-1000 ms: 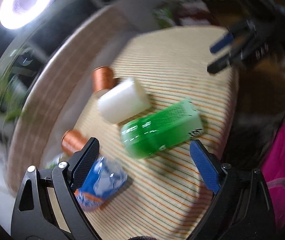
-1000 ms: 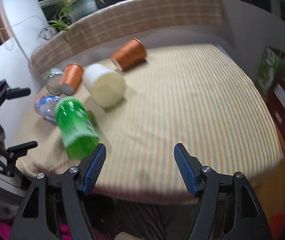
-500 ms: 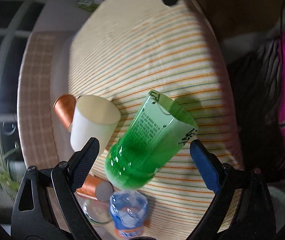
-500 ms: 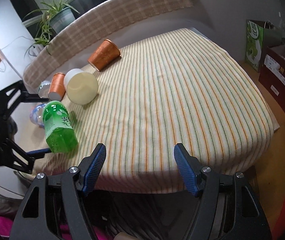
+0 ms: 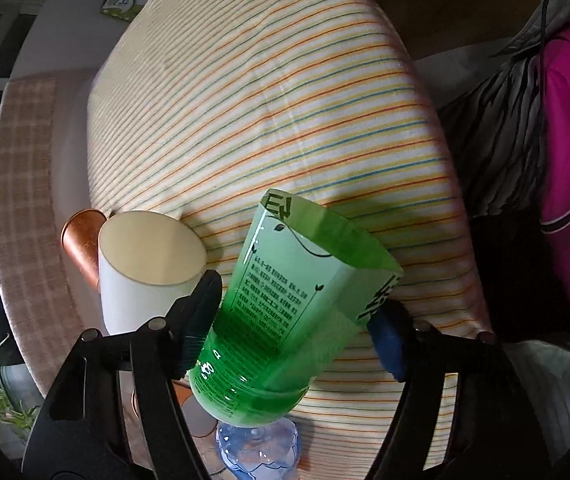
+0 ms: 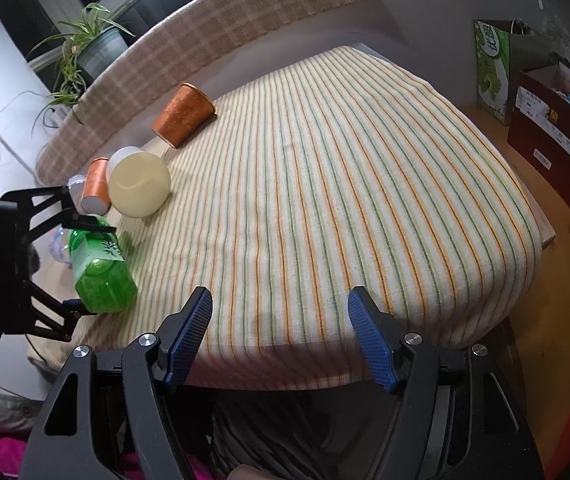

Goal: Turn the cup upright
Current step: 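Rotate the held green cup mouth-up with the left gripper, then lower the green cup upright onto the table and open the left gripper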

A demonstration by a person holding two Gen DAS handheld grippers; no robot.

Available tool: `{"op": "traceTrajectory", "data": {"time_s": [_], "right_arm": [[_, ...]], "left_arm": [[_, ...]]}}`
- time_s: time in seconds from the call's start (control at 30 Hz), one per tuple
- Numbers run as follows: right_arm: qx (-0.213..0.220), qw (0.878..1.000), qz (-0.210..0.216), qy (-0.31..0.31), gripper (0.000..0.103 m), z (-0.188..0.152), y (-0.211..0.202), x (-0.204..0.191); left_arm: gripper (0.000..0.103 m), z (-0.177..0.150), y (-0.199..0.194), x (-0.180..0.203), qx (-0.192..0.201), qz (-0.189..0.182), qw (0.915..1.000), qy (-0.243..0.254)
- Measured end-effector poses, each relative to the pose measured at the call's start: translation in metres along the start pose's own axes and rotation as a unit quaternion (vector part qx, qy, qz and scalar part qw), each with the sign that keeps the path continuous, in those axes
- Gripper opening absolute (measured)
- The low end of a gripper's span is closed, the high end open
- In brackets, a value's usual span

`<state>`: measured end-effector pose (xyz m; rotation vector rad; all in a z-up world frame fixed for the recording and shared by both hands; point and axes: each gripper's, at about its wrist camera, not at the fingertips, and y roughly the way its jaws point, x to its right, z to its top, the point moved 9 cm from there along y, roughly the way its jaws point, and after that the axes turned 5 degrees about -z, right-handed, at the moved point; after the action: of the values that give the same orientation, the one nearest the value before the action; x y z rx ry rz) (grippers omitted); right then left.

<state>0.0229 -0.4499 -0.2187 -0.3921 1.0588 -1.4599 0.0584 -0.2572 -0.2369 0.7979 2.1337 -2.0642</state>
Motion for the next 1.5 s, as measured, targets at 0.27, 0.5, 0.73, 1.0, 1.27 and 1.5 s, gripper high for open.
{"op": "traceTrajectory", "data": {"time_s": [0.27, 0.5, 0.73, 1.0, 1.27, 1.5], "right_arm": [[0.001, 1.0, 0.0, -0.003, 0.07, -0.003, -0.001, -0.005], [-0.001, 1.0, 0.0, -0.001, 0.07, -0.009, -0.007, -0.008], [0.005, 1.0, 0.006, -0.015, 0.07, -0.011, -0.013, -0.023], [-0.003, 0.999, 0.011, -0.043, 0.07, -0.016, -0.009, -0.044], [0.012, 0.997, 0.007, -0.073, 0.07, -0.012, -0.01, -0.067], [0.029, 0.996, 0.005, -0.085, 0.07, -0.013, -0.013, -0.08]], "left_arm": [[0.065, 0.003, -0.01, -0.002, 0.031, -0.004, 0.9979, -0.056], [0.065, -0.001, -0.033, -0.023, 0.097, -0.009, 0.9789, -0.18], [0.065, -0.019, -0.056, -0.039, 0.188, -0.007, 0.9217, -0.339], [0.065, -0.051, -0.072, -0.056, 0.307, -0.014, 0.7983, -0.518], [0.065, -0.074, -0.07, -0.07, 0.372, 0.022, 0.703, -0.606], [0.065, -0.093, -0.06, -0.087, 0.404, 0.033, 0.6524, -0.64]]}}
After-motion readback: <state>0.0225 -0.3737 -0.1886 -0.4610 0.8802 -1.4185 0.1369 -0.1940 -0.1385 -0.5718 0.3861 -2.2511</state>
